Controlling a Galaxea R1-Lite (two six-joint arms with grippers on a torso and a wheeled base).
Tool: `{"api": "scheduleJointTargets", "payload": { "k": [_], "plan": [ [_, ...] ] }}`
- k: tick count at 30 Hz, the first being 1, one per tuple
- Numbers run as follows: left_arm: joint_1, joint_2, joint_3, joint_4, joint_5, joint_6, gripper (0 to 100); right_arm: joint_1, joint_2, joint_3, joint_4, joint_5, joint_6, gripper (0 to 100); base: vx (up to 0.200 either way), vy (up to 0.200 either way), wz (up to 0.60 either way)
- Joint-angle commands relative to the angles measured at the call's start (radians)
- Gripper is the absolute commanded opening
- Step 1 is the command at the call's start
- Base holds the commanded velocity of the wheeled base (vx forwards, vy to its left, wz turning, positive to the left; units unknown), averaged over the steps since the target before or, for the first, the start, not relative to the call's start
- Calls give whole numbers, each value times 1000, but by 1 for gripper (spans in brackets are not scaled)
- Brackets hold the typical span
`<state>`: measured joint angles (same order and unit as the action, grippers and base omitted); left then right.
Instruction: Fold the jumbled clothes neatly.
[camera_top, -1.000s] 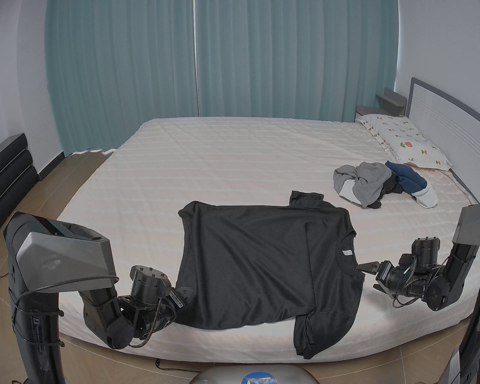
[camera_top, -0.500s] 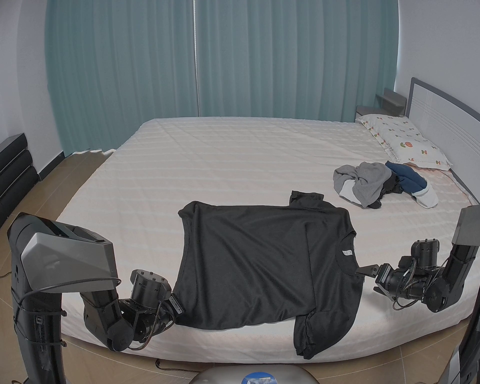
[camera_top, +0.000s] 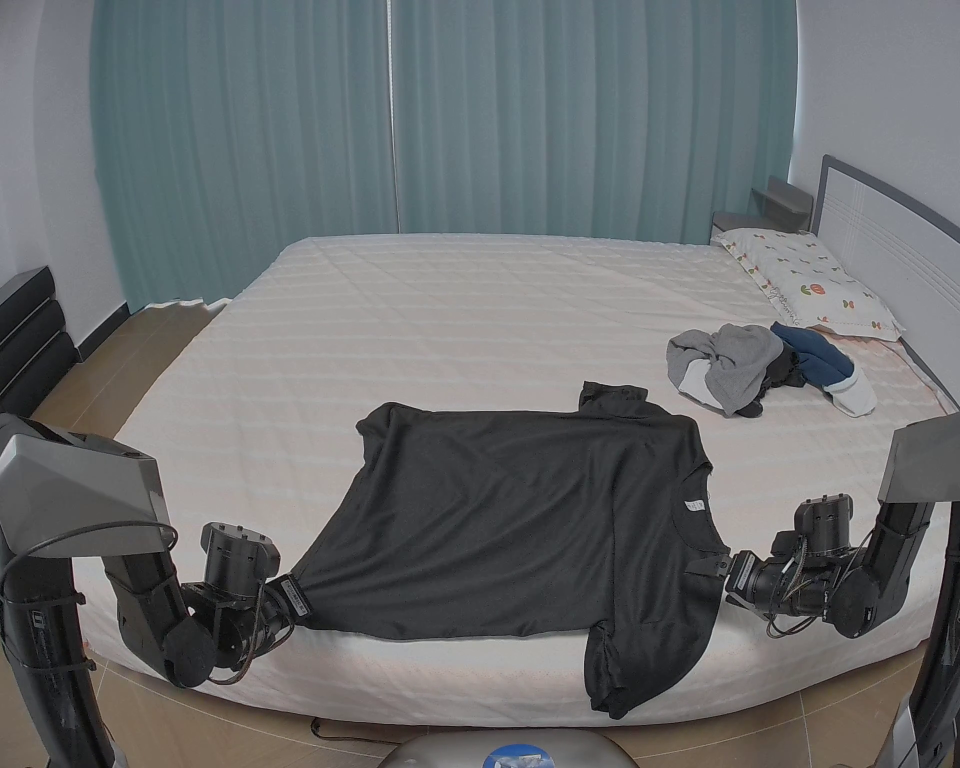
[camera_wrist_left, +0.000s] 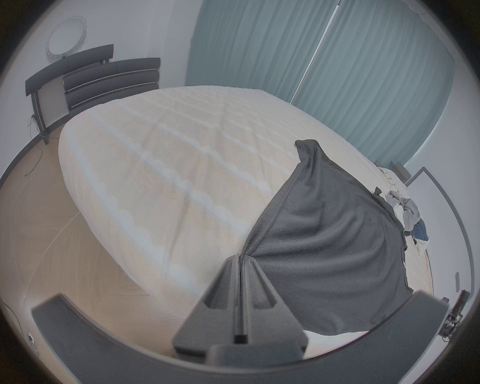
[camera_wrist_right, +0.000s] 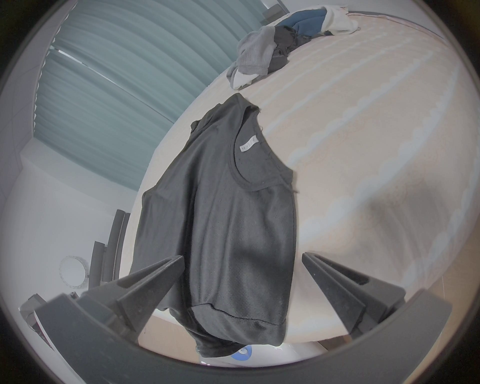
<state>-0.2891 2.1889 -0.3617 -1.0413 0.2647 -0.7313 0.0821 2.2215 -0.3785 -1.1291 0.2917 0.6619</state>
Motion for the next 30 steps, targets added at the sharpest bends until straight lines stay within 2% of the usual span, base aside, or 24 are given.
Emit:
{"api": "scheduleJointTargets", "payload": {
  "k": [1, 7, 9, 11, 12, 15, 20, 24, 27, 28, 29, 30],
  "plan": [
    [25, -31, 18, 0, 1, 21, 0, 21, 41, -7, 0, -28, -12, 100, 0, 0, 0],
    [53, -28, 17, -2, 1, 44, 0, 48, 107, -13, -35, -92, -74, 100, 0, 0, 0],
    [62, -23, 17, -2, 1, 46, 0, 53, 142, 1, -127, -117, -81, 100, 0, 0, 0],
    [65, -24, 17, -2, 2, 47, 0, 53, 150, 6, -152, -129, -84, 100, 0, 0, 0],
    [68, -28, 17, 0, 1, 52, 0, 53, 172, 4, -184, -166, -97, 0, 0, 0, 0],
    [68, -20, 17, -2, 1, 52, 0, 50, 196, -7, -196, -210, -123, 0, 0, 0, 0],
    [68, -17, 20, 1, 1, 52, 0, 30, 158, 13, -193, -217, -174, 0, 0, 0, 0],
    [65, -15, 32, 4, -1, 61, 0, -27, 95, 32, -169, -206, -232, 0, 0, 0, 0],
    [62, -6, 47, 4, -1, 76, 0, -105, 63, 55, -156, -192, -321, 0, 0, 0, 0],
    [62, -6, 47, 4, -1, 76, 0, -105, 63, 55, -156, -192, -321, 0, 0, 0, 0],
    [59, -6, 52, 4, -1, 85, 0, -145, 49, 72, -156, -149, -372, 0, 0, 0, 0],
    [59, -6, 53, 4, -1, 90, 0, -162, 41, 73, -156, -131, -384, 0, 0, 0, 0]
  ]
}}
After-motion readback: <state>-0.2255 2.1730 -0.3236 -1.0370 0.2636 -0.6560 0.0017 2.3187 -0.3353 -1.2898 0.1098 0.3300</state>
